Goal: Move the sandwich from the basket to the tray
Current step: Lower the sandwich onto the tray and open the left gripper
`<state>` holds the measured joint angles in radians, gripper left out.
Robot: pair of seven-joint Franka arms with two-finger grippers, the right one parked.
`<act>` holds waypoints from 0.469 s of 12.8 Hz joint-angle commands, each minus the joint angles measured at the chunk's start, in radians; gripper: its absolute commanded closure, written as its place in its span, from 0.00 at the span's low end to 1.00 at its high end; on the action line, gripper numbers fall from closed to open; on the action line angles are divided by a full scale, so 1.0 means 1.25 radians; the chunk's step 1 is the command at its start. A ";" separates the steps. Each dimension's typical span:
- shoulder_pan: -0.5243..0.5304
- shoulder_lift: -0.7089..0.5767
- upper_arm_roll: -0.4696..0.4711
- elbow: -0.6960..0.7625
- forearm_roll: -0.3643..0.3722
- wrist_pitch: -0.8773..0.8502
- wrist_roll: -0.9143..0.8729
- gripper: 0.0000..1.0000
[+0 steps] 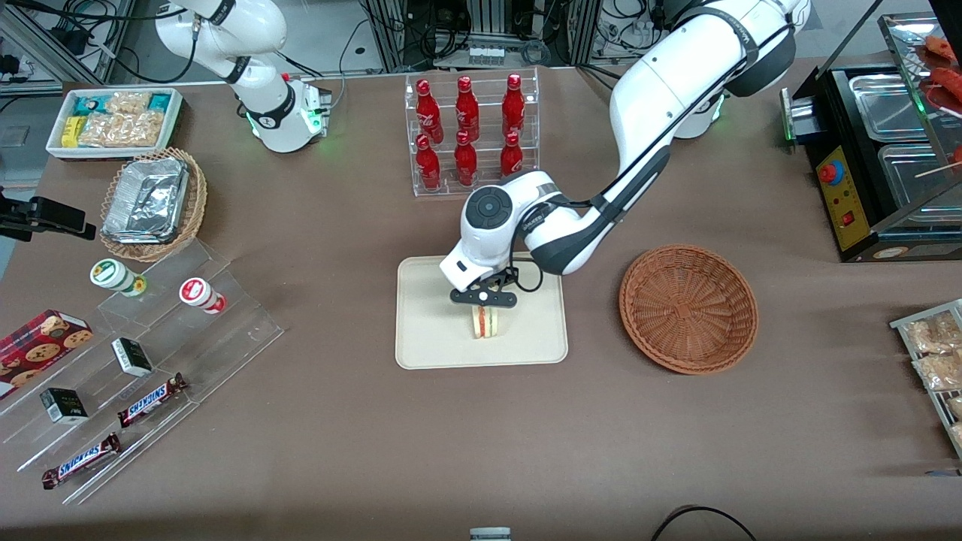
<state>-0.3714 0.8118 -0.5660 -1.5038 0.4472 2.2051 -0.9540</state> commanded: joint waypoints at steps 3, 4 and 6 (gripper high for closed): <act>-0.026 0.030 0.002 0.020 0.030 0.012 -0.017 0.89; -0.026 0.029 0.002 0.020 0.029 0.012 -0.020 0.24; -0.021 0.021 0.002 0.020 0.028 0.004 -0.034 0.00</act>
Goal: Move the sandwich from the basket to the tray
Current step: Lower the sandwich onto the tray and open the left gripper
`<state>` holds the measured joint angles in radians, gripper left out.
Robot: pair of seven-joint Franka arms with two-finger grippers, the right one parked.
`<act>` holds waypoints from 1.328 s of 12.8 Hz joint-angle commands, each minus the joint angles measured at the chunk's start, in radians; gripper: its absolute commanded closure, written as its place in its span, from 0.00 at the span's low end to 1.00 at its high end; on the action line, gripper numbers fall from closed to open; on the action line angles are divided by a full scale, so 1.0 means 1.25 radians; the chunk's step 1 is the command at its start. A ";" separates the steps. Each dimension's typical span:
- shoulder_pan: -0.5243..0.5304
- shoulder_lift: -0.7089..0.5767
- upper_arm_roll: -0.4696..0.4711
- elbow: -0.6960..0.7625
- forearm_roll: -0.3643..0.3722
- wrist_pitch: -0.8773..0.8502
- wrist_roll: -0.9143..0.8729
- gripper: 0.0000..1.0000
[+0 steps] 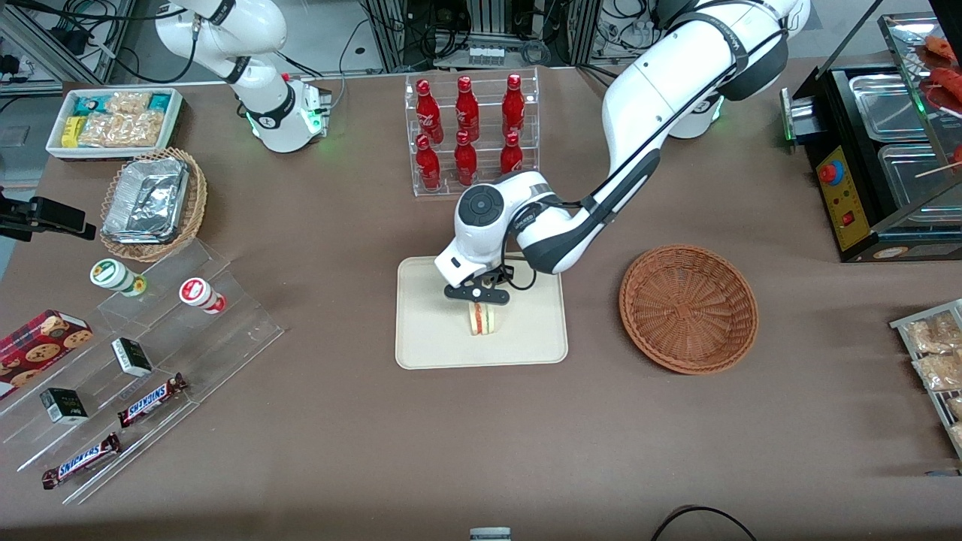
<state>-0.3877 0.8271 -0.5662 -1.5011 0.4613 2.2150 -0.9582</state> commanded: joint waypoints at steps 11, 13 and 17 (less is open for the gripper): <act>0.111 -0.260 -0.005 0.015 -0.039 -0.211 -0.079 0.00; 0.163 -0.341 -0.005 0.000 -0.105 -0.242 -0.041 0.00; 0.272 -0.458 -0.004 -0.013 -0.179 -0.338 0.058 0.00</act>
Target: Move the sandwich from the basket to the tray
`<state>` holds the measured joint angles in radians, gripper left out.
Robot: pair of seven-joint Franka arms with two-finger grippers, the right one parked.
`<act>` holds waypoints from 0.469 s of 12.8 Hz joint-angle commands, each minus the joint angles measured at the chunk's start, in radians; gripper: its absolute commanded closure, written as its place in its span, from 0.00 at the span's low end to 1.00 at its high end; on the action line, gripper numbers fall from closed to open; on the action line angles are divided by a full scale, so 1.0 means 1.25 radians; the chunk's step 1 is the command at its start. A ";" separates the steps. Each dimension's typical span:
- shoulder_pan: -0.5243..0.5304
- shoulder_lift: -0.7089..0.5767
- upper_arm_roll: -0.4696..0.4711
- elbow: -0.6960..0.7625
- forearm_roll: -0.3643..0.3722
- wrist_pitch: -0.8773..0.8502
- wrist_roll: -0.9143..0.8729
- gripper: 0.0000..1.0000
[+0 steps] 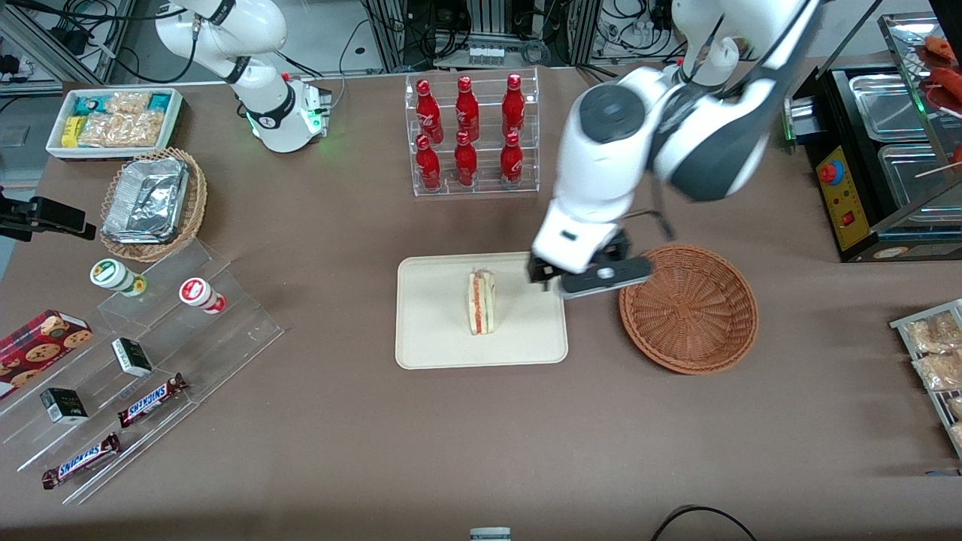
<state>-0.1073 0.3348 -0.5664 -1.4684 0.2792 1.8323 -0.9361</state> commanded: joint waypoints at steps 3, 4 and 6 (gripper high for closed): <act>0.092 -0.100 -0.001 -0.045 -0.067 -0.077 0.127 0.00; 0.109 -0.109 -0.002 -0.046 -0.077 -0.080 0.145 0.00; 0.113 -0.121 0.002 -0.046 -0.092 -0.106 0.165 0.00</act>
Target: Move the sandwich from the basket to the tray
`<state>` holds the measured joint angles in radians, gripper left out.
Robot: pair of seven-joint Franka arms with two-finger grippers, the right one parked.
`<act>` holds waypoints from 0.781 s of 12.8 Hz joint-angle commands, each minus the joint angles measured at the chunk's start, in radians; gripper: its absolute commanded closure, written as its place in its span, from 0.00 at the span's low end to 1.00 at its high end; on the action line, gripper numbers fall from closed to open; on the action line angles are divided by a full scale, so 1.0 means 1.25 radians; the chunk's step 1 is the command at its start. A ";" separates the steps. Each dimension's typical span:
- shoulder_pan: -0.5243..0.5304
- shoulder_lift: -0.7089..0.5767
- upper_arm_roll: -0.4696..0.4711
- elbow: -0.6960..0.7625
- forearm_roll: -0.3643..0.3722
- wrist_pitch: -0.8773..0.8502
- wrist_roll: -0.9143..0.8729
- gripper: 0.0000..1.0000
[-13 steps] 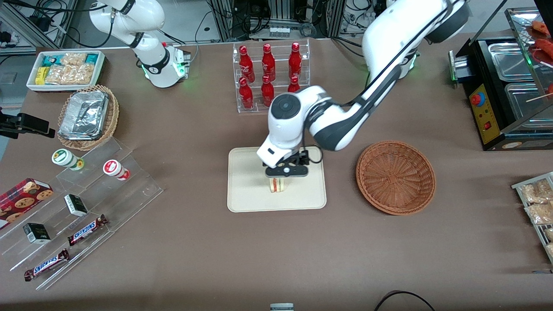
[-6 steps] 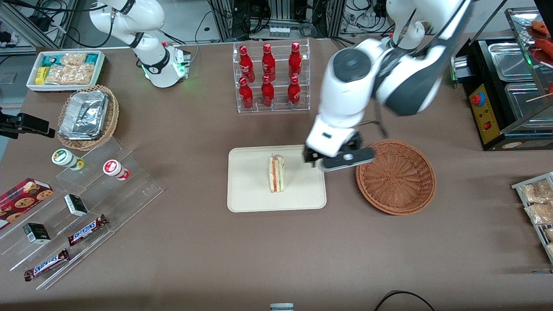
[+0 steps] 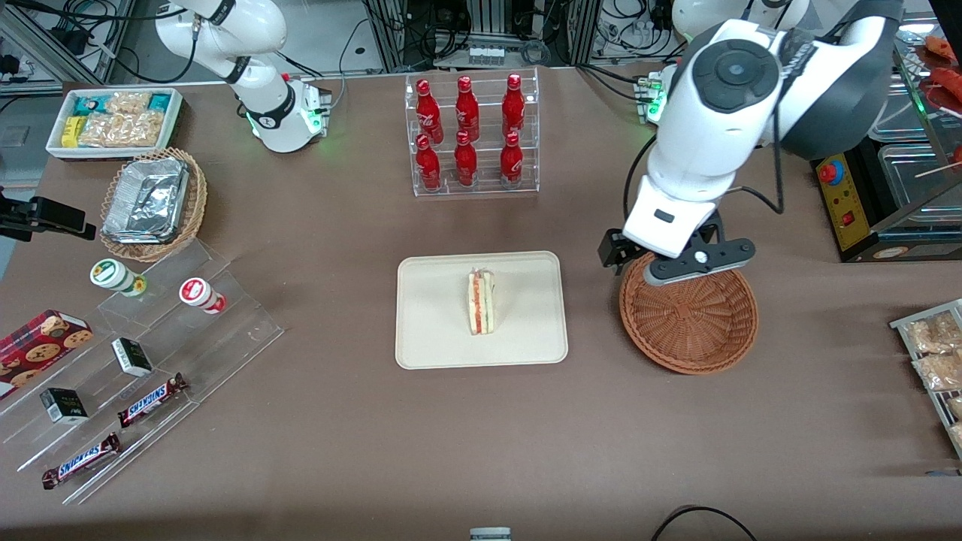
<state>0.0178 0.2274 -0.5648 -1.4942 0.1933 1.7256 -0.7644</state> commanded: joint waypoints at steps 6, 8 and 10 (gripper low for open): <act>0.009 -0.095 0.105 -0.043 -0.054 -0.073 0.149 0.00; -0.021 -0.127 0.189 -0.049 -0.081 -0.094 0.226 0.00; -0.061 -0.145 0.280 -0.050 -0.102 -0.120 0.314 0.00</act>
<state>-0.0029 0.1023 -0.3083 -1.5176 0.0998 1.5957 -0.4534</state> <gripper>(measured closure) 0.000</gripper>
